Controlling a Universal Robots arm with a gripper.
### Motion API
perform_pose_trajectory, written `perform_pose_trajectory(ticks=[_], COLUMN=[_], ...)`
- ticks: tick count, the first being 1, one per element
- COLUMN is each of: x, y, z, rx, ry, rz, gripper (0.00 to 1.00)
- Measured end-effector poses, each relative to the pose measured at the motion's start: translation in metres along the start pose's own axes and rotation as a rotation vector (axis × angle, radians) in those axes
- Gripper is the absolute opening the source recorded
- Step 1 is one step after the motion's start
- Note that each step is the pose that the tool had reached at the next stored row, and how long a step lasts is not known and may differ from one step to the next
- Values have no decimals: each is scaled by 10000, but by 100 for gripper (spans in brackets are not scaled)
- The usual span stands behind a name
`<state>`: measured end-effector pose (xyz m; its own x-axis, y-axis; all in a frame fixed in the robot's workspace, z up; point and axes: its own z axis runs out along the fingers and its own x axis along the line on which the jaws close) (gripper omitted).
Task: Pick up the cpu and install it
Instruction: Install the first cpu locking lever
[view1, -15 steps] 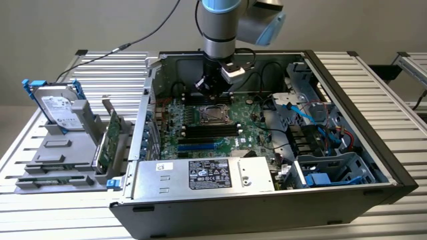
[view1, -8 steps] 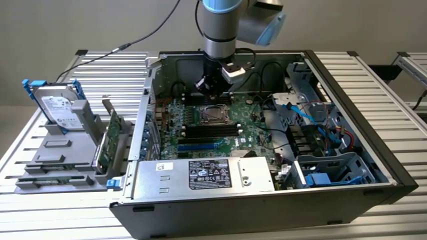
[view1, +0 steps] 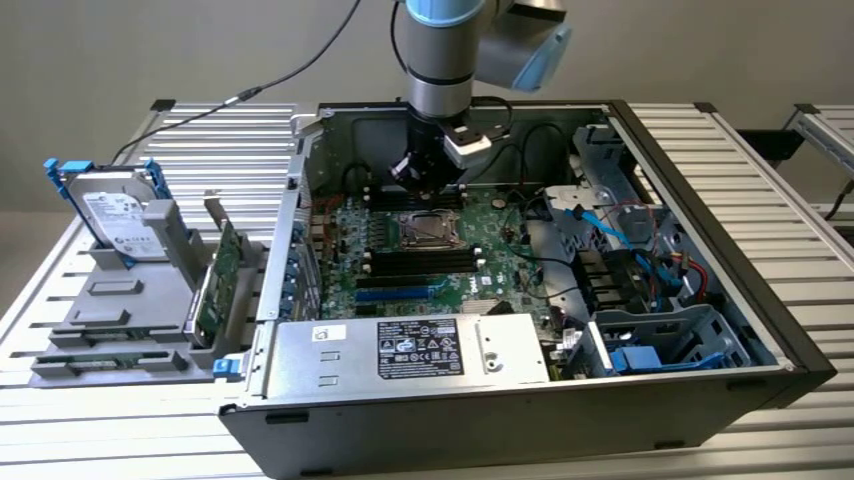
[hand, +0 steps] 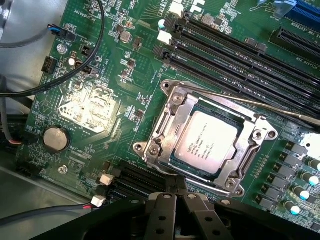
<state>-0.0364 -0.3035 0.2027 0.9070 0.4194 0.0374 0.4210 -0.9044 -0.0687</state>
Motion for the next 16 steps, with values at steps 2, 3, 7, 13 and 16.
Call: perform_pose_trajectory(ticks=[2,3,7,13,16], x=[1,2,7,14,16], y=[1,1,6,17,22], z=[0,0,0,0,-1], rx=[0,1,0,1,4], ry=[2,1,1,1,2], rz=[0,0,-1,-1,0], gripper=[11,11,11,11,11])
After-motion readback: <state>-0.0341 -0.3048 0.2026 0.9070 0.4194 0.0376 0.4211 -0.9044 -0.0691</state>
